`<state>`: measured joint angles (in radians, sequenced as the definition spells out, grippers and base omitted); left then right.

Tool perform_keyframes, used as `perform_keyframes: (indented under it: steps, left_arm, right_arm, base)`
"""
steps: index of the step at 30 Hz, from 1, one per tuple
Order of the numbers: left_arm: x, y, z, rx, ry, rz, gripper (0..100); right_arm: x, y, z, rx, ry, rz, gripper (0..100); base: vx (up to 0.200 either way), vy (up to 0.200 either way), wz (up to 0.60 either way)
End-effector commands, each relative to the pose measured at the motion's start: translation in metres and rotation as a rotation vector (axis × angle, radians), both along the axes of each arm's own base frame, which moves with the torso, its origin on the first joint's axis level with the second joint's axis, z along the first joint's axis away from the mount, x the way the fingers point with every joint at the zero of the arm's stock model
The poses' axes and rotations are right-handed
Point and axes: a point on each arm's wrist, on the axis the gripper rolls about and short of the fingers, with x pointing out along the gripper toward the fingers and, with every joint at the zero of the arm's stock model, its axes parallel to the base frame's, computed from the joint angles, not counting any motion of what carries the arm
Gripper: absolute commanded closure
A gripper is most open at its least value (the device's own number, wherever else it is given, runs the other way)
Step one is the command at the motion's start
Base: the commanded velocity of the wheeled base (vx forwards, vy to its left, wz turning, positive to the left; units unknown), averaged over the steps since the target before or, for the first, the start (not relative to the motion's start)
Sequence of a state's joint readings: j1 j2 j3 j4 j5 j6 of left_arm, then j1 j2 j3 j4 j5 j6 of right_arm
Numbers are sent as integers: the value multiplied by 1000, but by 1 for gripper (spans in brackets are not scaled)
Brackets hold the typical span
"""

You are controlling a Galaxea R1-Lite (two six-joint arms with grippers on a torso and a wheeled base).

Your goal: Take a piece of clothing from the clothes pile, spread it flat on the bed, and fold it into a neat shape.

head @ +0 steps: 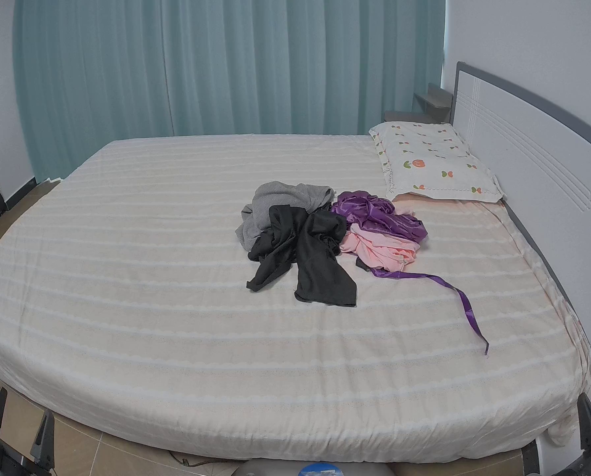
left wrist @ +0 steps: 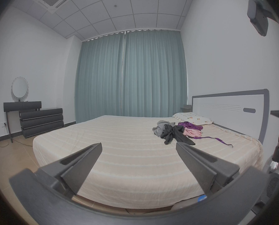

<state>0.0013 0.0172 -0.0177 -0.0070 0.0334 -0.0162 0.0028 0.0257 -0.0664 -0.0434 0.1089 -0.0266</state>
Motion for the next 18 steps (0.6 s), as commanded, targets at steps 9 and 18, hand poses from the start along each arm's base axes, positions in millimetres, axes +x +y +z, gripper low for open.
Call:
perform_keyframes:
  steps: [9, 18]
  left_arm:
    - [0, 0, -5, -1, 6, 1, 0]
    - [0, 0, -5, -1, 6, 1, 0]
  right_arm:
    - [65, 9, 45, 94, 426, 333, 0]
    - [135, 27, 39, 170, 700, 408, 0]
  base:
    - [0, 0, 0]
    - [0, 0, 0]
